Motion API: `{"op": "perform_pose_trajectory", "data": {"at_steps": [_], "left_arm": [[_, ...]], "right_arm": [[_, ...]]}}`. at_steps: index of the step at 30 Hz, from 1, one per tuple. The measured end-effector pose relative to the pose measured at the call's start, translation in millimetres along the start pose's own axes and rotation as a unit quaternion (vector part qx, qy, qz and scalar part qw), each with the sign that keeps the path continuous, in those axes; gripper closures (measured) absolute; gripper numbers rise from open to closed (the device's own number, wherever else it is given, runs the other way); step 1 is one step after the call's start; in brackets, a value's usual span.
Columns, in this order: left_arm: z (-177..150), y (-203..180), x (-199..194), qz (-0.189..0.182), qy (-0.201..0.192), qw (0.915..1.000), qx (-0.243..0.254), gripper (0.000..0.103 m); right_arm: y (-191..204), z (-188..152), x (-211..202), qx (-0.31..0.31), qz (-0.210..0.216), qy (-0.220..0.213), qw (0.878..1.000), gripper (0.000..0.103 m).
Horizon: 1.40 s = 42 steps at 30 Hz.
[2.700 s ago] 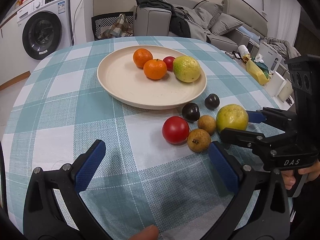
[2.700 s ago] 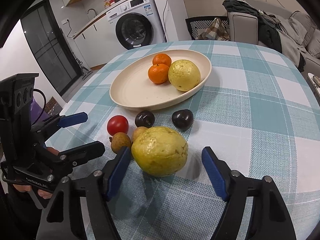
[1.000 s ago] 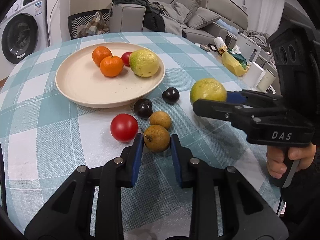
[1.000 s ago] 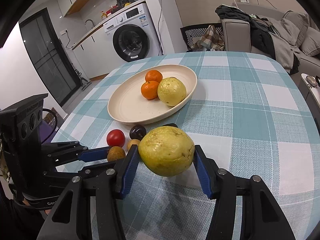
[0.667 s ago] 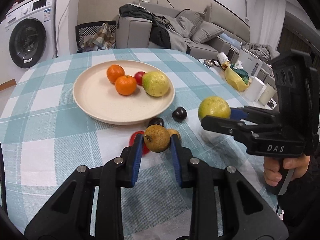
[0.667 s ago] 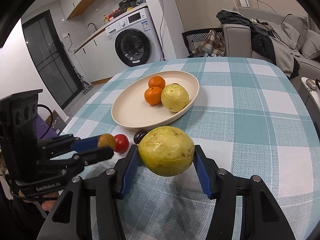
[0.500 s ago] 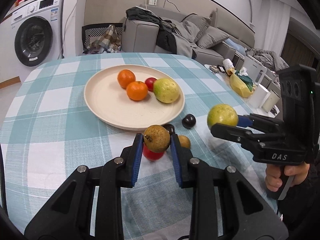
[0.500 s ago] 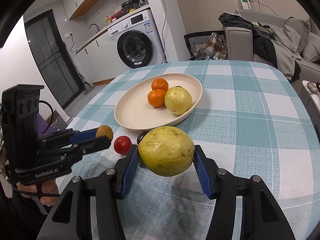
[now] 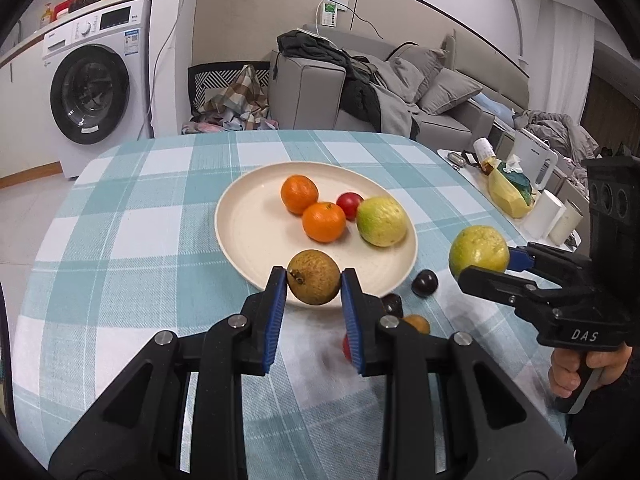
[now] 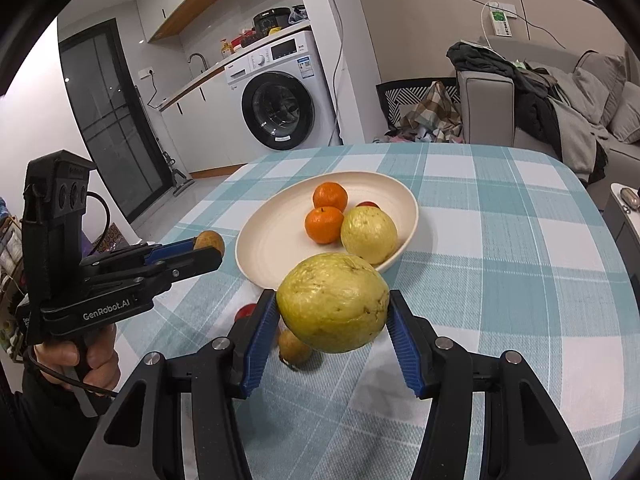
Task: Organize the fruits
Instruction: 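Carry the brown fruit and guava onto the plate and open both tools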
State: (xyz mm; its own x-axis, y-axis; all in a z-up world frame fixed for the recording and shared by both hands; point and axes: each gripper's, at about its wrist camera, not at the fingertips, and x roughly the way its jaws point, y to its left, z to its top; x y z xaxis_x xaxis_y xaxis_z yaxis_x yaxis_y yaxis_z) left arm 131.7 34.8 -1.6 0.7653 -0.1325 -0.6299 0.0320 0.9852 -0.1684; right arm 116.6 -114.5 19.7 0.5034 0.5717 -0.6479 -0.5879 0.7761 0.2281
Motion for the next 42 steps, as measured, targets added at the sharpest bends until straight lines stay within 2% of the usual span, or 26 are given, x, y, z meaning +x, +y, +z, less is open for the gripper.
{"op": "perform_pose_trajectory", "data": {"at_steps": [13,28,42], "left_arm": [[21,9,27,0.018,-0.004,0.9998,0.004,0.078],[27,25,65,0.029,0.01,0.9995,-0.001,0.078],[21,26,82,0.034,0.028,0.999,0.005,0.078]], "right_arm": [[4,19,18,-0.012,0.009,-0.004,1.0,0.047],[10,29,55,-0.024,0.022,0.027,0.999,0.047],[14,28,80,-0.031,0.022,0.051,0.998,0.047]]}}
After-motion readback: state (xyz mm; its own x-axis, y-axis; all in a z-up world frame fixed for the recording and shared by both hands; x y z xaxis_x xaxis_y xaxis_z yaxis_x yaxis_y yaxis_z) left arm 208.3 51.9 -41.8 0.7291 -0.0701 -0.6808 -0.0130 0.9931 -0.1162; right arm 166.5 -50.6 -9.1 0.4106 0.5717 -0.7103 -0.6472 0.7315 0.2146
